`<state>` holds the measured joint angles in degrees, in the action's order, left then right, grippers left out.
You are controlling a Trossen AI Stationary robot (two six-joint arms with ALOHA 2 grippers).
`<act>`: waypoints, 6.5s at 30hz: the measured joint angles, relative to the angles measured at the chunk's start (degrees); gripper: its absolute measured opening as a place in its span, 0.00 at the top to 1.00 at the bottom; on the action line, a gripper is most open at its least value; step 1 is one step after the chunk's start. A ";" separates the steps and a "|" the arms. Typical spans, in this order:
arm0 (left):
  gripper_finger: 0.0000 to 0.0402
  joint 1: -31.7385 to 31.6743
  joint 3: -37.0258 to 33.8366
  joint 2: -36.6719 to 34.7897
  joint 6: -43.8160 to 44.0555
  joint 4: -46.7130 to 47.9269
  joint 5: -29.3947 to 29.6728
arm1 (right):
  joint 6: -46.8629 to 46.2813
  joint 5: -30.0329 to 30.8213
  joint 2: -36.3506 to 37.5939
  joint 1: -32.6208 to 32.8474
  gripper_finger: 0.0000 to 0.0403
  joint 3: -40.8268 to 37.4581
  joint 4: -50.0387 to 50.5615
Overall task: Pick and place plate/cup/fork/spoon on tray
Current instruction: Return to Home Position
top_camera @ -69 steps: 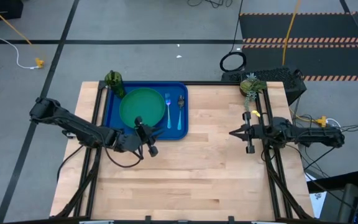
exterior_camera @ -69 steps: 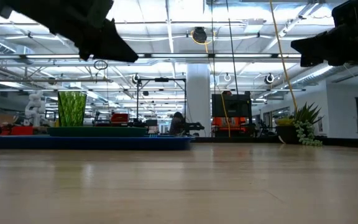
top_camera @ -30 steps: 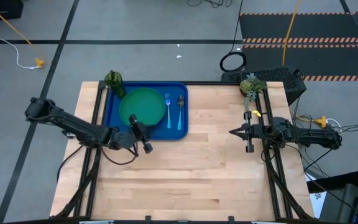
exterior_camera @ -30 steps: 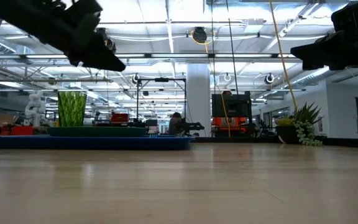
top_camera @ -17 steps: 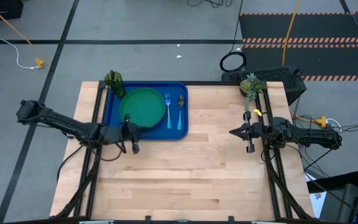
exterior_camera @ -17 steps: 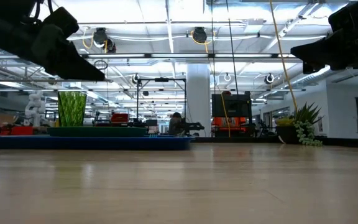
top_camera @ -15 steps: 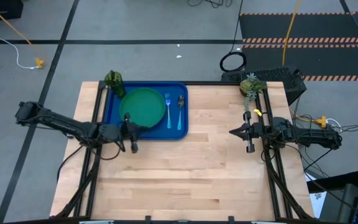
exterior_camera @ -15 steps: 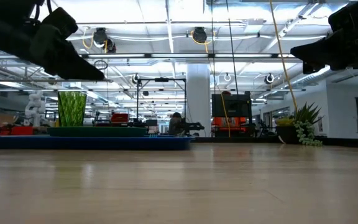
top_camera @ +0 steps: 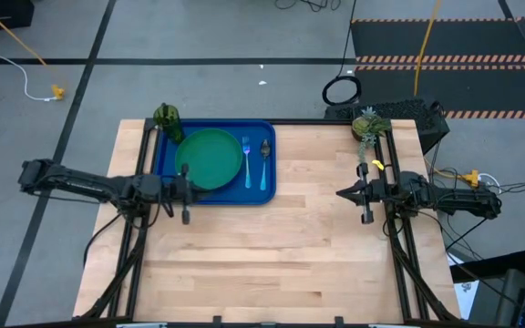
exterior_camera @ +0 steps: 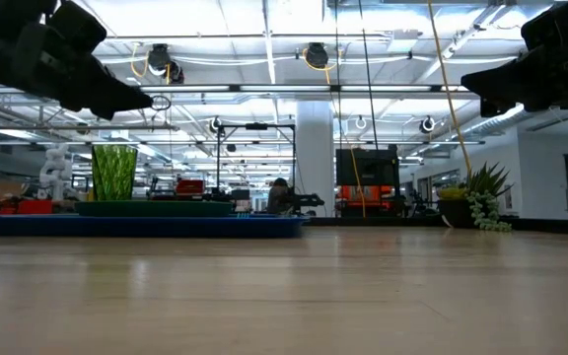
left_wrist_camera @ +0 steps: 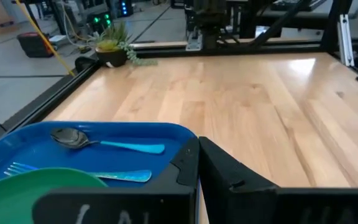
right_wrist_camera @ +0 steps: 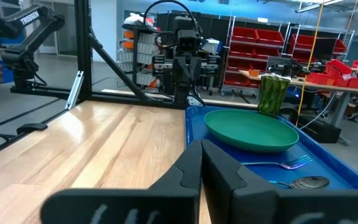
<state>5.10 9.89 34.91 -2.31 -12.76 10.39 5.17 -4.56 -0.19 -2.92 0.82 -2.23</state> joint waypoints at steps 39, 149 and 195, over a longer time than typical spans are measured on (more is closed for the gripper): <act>0.99 0.00 -4.28 -10.33 0.14 3.30 -1.95 | 0.00 -0.01 0.00 0.02 1.00 0.00 -0.08; 0.92 -0.70 -9.33 -34.77 -1.90 9.17 -2.68 | 0.00 -0.01 0.02 0.00 1.00 0.00 -0.08; 0.92 -0.70 -9.27 -34.77 -1.92 9.12 -2.62 | 0.00 0.00 0.02 0.02 1.00 0.00 -0.08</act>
<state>4.40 0.62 0.14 -4.23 -3.64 7.77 5.17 -4.56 -0.16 -2.90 0.82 -2.31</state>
